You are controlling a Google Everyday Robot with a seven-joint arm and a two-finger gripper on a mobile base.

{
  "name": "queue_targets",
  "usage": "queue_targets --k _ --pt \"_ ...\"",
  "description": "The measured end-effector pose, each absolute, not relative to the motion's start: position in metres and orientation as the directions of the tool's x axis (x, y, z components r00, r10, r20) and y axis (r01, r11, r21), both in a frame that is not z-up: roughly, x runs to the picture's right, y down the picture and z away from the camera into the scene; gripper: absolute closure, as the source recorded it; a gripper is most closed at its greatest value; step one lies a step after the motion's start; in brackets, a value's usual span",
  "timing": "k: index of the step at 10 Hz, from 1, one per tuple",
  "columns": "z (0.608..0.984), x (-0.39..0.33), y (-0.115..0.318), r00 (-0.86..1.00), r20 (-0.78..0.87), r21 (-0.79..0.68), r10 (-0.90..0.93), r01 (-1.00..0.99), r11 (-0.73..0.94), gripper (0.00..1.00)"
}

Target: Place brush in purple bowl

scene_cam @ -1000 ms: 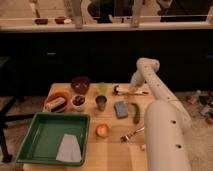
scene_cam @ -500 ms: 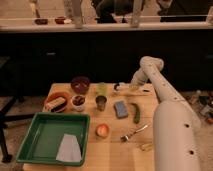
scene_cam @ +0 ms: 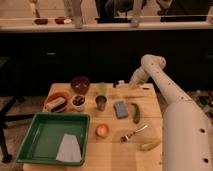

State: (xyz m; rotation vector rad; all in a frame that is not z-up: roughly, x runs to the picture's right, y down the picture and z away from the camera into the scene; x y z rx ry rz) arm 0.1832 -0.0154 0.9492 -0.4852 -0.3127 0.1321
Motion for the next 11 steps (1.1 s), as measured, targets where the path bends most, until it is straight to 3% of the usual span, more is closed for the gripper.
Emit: queue_targets --k 11 --pt "0.882 0.059 -0.038 0.878 0.478 -0.337 -0.011 0.195 0.921 1.00"
